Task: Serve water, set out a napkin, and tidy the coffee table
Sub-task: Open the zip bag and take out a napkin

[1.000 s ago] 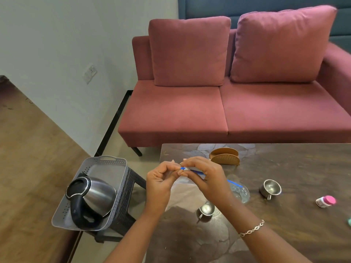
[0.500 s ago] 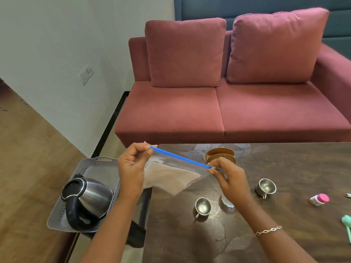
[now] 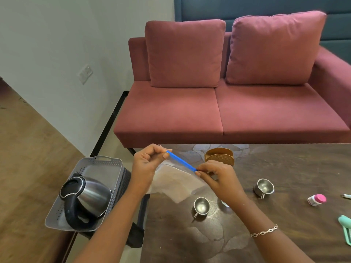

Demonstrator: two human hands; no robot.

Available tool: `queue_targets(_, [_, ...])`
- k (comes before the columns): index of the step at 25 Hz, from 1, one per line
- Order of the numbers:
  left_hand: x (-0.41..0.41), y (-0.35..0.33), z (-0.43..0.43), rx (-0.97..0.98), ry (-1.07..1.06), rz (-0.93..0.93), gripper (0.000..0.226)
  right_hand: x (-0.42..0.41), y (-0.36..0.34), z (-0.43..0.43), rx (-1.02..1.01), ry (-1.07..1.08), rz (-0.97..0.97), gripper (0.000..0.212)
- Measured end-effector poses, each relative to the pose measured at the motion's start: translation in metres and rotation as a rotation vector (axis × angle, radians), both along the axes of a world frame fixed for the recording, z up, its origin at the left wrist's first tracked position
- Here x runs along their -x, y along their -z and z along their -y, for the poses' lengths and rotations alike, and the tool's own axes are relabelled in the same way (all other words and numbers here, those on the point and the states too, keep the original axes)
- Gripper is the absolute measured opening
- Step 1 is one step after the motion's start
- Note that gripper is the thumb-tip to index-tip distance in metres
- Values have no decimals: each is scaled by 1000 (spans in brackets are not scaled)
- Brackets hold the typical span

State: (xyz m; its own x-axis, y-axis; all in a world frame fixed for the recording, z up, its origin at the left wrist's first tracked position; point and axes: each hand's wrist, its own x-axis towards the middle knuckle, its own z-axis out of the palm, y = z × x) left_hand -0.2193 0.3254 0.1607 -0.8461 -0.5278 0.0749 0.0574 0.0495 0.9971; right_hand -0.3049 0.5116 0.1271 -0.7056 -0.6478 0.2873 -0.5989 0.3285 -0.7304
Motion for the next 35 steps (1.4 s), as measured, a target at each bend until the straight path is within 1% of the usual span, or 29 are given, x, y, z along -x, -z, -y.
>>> queue_targets(1, [2, -1, -3, 22, -46, 17, 19, -2, 0, 3, 16, 14, 62, 6])
queue_targets(3, [4, 0, -8, 66, -251, 58, 9, -5, 4, 9, 28, 92, 186, 9])
queue_targets(4, [4, 3, -13, 44, -371, 82, 10, -6, 6, 11, 28, 141, 219, 12])
queue_targets(5, [3, 6, -22, -31, -445, 111, 12, -8, 7, 13, 23, 183, 234, 12])
queue_targets(6, [1, 11, -32, -143, -452, 149, 11, -10, 7, 16, 16, 210, 232, 11])
queue_targets(9, [-6, 24, -64, -453, -313, 309, 3, -19, 5, 23, 8, 194, 211, 7])
queue_targets(10, [-7, 26, -68, -513, -293, 335, 2, -22, 5, 24, 0, 175, 204, 6])
queue_targets(12, [-6, 29, -69, -571, -291, 331, 2, -27, 6, 26, -25, 150, 183, 4])
queue_targets(16, [-7, 30, -65, -620, -303, 308, 1, -34, 8, 25, -49, 114, 215, 3])
queue_targets(18, [-8, 32, -65, -630, -304, 315, 2, -34, 8, 25, -44, 101, 262, 6])
queue_targets(21, [-10, 35, -67, -654, -308, 315, 6, -34, 5, 23, -33, 113, 329, 4])
queue_targets(24, [-12, 37, -69, -650, -311, 320, 9, -33, 4, 23, -62, 113, 364, 7])
queue_targets(30, [-13, 39, -71, -618, -334, 336, 8, -34, -1, 23, -99, 102, 385, 8])
queue_targets(35, [-12, 40, -71, -603, -352, 326, 8, -36, -2, 28, -122, 129, 351, 9])
